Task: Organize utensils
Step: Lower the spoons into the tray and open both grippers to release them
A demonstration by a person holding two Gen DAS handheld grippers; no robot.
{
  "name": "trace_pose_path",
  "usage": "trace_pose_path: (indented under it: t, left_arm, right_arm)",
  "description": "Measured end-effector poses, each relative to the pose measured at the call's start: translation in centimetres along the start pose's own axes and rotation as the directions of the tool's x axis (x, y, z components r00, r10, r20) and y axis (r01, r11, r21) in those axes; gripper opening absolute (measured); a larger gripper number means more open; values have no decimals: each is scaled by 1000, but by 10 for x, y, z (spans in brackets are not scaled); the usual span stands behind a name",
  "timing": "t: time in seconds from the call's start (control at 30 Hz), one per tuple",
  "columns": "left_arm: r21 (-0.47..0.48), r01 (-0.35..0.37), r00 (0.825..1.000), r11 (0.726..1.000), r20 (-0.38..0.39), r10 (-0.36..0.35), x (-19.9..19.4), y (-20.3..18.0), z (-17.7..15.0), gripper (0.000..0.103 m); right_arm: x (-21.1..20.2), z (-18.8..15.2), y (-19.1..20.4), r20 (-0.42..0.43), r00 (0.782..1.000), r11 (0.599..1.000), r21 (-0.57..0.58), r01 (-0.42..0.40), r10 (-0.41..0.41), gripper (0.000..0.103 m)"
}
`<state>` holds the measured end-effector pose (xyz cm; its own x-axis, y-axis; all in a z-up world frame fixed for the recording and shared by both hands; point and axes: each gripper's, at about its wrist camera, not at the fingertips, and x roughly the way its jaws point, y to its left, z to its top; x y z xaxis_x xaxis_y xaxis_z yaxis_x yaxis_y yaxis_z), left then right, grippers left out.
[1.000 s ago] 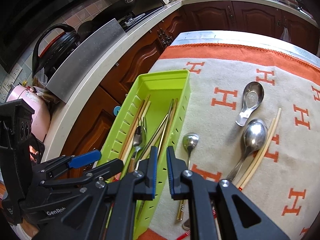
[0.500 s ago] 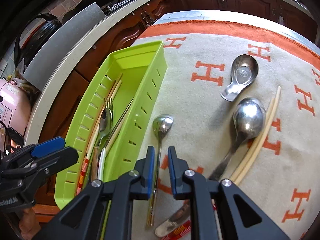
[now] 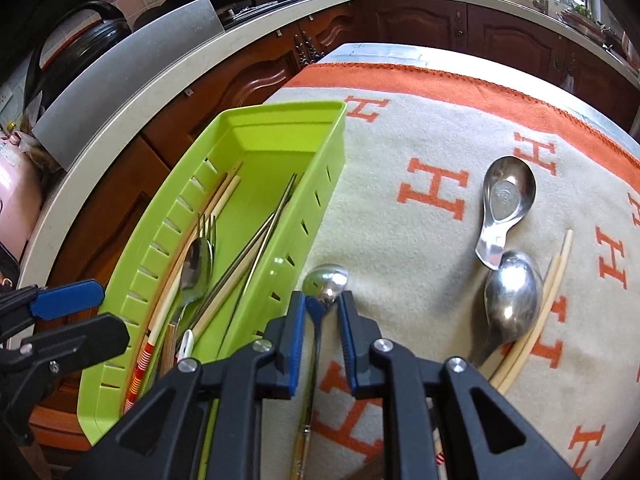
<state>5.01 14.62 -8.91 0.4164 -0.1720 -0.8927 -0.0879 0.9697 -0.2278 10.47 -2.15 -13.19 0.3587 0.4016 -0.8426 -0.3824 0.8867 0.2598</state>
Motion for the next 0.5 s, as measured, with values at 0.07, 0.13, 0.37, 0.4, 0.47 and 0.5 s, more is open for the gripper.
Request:
trace_pose_path:
  t: [0.07,0.13,0.37,0.4,0.47,0.5]
  left_arm:
    - [0,3,1000,1000,0,-3,0,0,0,65]
    - [0,7,1000,1000,1,-7,0,1,0,65]
    - [-3,17,1000,1000,2,-17,-1,3,-1,65]
    - [-3,16,1000,1000,3,-16,-2,4,-1,65]
    - [-4,16,1000,1000,8,-16,-4,6,-1,65]
    - [-6,14,1000,1000,10,-14,-5,8,-1,65]
  right_arm:
    - [-1,-1,-1,-3,1000,1000,-11,5,-5,11]
    - [-2,-3,1,-4,1000,999,-28,21,-21,4]
    - [-15,-10,-6,21,1000,1000,13,15,-15,2]
    - [-19,-10,-7,29,1000,1000,21,10,-10,2]
    - [-31,-8,-9,50,999,999,34,-3,1,2]
    - [-38,-7,-9,65,998,999,37,-16,13,2]
